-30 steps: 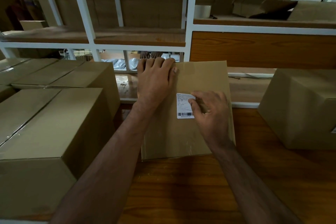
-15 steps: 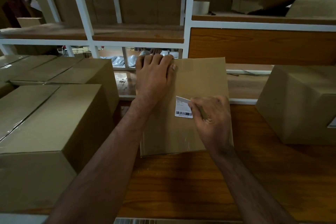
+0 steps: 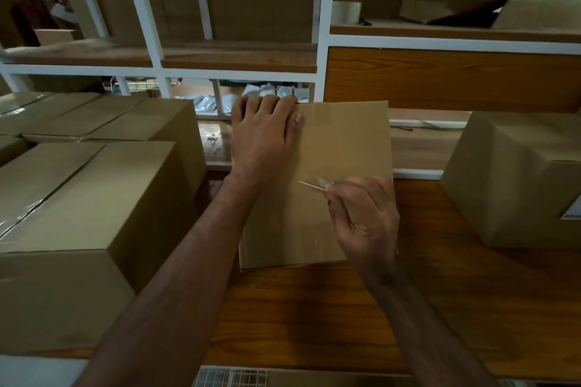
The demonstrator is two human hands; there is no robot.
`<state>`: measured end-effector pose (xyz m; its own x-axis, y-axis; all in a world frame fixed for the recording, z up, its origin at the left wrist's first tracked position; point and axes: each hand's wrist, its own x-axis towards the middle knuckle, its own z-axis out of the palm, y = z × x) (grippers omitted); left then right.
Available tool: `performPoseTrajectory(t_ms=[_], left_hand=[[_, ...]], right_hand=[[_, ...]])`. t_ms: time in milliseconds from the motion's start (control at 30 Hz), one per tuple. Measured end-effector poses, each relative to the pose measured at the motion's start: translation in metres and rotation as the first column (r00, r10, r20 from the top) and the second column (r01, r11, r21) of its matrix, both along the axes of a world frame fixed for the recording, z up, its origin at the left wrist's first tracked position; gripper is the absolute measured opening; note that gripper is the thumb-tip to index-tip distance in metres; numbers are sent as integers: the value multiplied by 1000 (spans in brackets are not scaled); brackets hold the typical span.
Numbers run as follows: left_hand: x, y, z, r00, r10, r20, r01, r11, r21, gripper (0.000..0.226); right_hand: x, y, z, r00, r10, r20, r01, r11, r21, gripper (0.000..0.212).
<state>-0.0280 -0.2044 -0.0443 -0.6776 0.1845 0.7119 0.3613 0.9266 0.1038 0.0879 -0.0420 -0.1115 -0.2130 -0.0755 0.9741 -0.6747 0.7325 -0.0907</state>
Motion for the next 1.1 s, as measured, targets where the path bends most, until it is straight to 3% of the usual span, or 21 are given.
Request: performPoseTrajectory(t_ms=[100,200,333,500,800,967,1100], left_hand=[[8,0,-2,1000,-1,-9,1,1000,12,45],[18,1,-7,999,10,-32,-10,1000,18,46],[34,1,-14,998,16,-66,-15,1000,17,44],[53,2,-22,995,27,-97,-28,1000,-3,45],[69,1,-29,989,0,-147,-3,1000,-15,42],[79,-4,-35,985,-70,-161,77,996,36,39],[89,-7,-41,980,-114,-162,124,991,48,39]], right_hand=[[0,2,2,971,133,201,-84,968,-235,16],[-1,5,13,841,416,347,-173,813,-556,22],[-4,7,26,726,561,397,-164,703,-692,26],[-3,8,25,679,630,376,-182,641,-746,27],[11,1,22,714,549,434,-104,696,-710,33],[22,0,16,725,528,443,-68,694,-717,16],[30,-7,11,749,509,424,-48,681,-731,18]])
